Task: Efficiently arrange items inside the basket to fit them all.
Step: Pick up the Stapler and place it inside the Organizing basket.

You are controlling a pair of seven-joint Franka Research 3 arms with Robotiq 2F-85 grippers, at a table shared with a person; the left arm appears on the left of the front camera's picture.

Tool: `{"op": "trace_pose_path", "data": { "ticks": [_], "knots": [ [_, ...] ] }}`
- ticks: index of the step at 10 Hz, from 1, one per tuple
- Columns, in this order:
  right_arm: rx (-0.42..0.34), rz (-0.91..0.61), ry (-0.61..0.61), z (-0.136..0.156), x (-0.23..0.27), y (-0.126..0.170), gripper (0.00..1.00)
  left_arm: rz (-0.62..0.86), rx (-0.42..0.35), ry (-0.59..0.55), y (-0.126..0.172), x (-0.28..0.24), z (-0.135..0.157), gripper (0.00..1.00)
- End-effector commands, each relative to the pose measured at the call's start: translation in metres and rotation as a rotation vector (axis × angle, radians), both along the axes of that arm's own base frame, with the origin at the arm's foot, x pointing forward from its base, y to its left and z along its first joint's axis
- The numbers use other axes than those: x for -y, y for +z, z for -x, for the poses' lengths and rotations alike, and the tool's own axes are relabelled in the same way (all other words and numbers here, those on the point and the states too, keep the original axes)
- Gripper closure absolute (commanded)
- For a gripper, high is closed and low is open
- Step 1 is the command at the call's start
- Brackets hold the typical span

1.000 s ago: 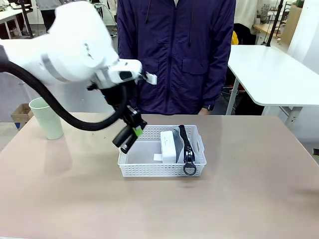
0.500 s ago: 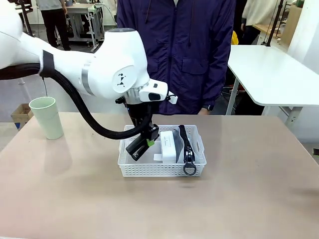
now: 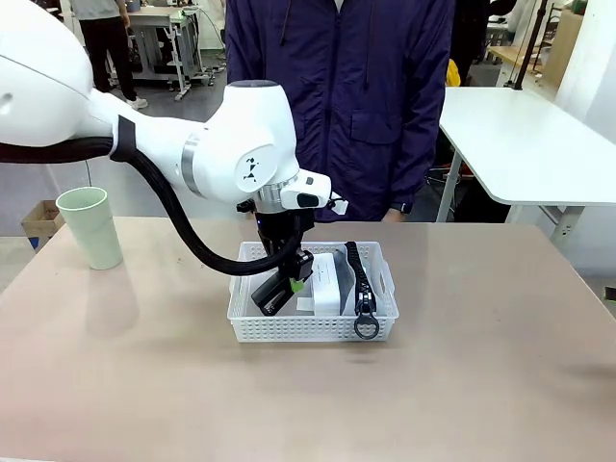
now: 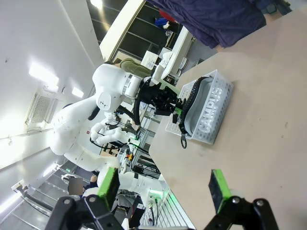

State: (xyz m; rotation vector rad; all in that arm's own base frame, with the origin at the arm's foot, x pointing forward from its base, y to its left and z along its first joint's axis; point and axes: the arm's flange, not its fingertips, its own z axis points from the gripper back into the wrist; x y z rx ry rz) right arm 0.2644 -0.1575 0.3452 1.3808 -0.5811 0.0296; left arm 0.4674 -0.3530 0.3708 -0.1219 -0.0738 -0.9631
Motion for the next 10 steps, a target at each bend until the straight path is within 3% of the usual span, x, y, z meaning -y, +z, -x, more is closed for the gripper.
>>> {"op": "trace_pose_path", "data": {
  "ticks": [1,10],
  "knots": [
    [0.001,-0.017,-0.008,0.001,-0.001,0.004,0.0,-0.047,0.027,0.071,0.0,0.004,-0.009,0.63],
    [0.001,-0.017,-0.008,0.001,-0.001,0.004,0.0,-0.131,0.004,0.13,-0.025,0.003,-0.022,0.63]
  ]
}}
